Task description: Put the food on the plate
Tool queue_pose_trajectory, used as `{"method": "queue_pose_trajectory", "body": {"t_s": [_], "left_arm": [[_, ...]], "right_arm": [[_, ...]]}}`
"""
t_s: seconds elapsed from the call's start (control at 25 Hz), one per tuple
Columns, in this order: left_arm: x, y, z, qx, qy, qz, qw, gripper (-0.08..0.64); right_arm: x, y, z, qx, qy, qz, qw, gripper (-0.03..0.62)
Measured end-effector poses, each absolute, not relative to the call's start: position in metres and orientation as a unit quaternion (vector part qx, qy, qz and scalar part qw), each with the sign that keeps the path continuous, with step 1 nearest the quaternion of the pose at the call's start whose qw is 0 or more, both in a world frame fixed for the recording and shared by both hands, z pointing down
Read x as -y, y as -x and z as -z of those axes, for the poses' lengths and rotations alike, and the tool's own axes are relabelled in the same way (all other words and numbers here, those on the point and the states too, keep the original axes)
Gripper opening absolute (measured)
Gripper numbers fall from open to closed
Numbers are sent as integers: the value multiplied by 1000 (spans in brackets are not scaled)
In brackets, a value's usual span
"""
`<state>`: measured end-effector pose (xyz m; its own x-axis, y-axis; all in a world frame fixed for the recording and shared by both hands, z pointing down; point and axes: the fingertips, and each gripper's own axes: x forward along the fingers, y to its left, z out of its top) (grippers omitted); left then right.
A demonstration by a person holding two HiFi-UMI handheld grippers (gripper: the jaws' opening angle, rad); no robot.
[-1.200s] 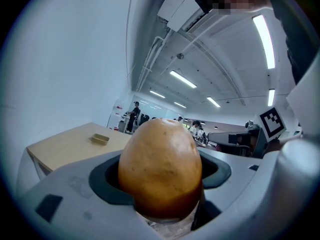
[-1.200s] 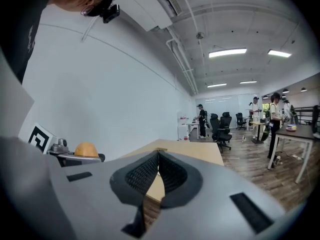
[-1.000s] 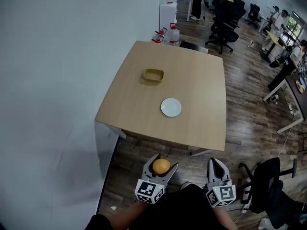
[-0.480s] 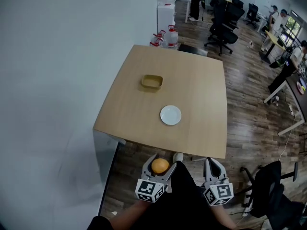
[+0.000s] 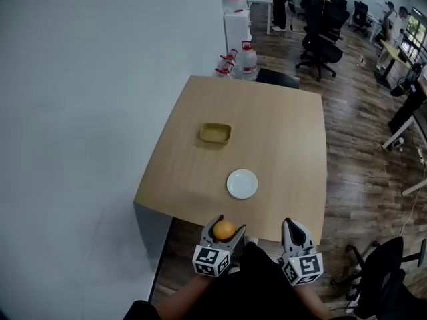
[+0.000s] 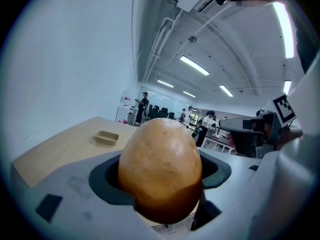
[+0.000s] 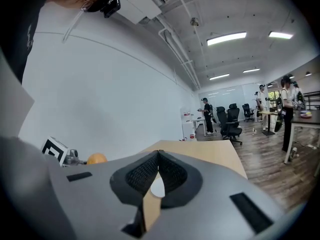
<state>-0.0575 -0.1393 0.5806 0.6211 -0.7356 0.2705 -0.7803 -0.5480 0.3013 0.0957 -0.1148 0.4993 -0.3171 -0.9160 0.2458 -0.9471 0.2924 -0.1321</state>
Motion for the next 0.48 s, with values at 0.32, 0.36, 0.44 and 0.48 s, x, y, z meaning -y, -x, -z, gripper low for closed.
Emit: {"method": "queue_pose_trajectory", "body": {"t_s": [0.32, 0.36, 0.44, 0.48], "left_arm": [[219, 35, -626, 445, -859, -109, 228, 331], [227, 33, -632, 449, -855, -113, 232, 331], [242, 27, -646, 454, -849, -125, 238, 331], [250, 24, -654, 456, -847, -132, 240, 331]], "right_arm": [[188, -114, -510, 821, -549, -145, 55, 60], [196, -117, -515, 823, -546, -148, 58, 60], [211, -126, -525, 821, -546, -157, 61, 60], [219, -131, -530, 819, -547, -163, 62, 60]]}}
